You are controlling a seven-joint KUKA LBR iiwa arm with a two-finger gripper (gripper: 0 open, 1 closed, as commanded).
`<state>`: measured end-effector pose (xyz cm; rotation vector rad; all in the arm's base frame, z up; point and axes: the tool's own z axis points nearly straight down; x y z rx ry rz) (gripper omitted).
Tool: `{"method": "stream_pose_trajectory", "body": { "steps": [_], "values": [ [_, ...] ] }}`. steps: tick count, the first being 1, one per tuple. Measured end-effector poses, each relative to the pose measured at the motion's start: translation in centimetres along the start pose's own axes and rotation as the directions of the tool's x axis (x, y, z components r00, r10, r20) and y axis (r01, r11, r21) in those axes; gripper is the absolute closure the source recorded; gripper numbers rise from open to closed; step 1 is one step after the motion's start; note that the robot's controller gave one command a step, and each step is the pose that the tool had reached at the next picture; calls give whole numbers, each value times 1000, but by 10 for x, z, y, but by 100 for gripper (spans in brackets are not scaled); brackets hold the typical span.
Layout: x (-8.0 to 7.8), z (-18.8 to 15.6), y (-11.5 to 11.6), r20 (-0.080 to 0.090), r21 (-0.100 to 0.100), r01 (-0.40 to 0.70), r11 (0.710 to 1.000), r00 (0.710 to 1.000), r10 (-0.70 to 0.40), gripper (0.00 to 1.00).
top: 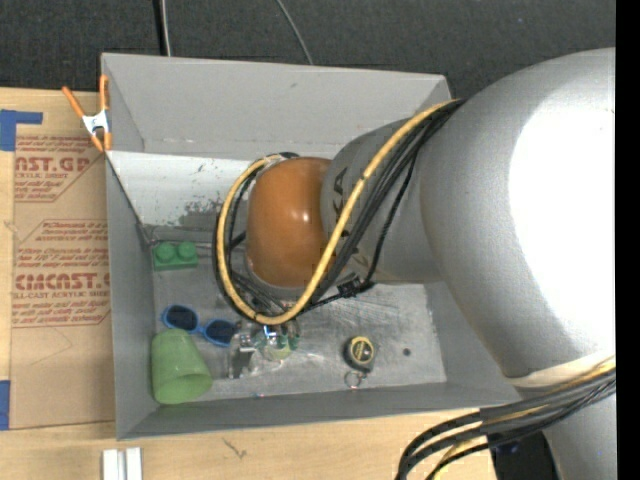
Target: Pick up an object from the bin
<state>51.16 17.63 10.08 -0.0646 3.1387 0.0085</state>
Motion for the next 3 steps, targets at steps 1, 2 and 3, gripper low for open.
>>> {"method": "stream_pose_trajectory", "body": {
  "steps": [1, 2, 3],
  "values": [
    [-28, 0, 40, -11, 32, -101, 994, 995, 102, 0],
    [-25, 29, 64, 10, 8, -64, 998, 998, 64, 0],
    [-37, 27, 46, 9, -4, -190, 982, 982, 190, 0]
  ]
}}
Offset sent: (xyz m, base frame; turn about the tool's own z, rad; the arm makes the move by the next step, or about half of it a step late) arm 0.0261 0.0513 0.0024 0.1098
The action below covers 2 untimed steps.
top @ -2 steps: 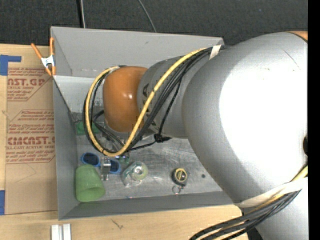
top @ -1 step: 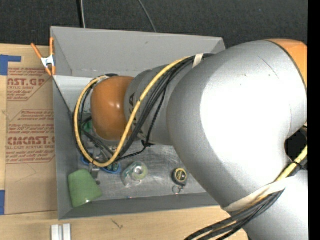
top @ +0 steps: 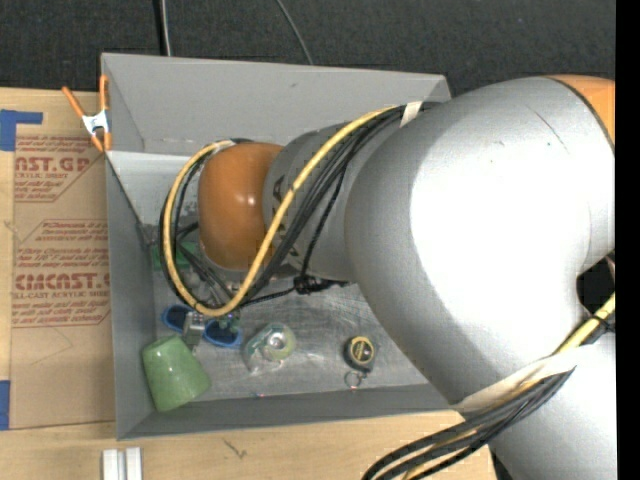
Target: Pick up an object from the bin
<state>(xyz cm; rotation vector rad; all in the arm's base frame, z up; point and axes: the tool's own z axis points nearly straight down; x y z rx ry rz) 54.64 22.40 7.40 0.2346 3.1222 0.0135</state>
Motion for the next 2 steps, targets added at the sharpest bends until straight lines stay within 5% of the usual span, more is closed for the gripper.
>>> {"method": "stream_pose_trajectory", "body": {
  "steps": [1, 2],
  "values": [
    [-3, -2, -1, 9, -1, -2, 1000, 1000, 2, 100],
    [-5, -62, 2, -4, 5, 0, 1000, 1000, 0, 100]
  ]
}}
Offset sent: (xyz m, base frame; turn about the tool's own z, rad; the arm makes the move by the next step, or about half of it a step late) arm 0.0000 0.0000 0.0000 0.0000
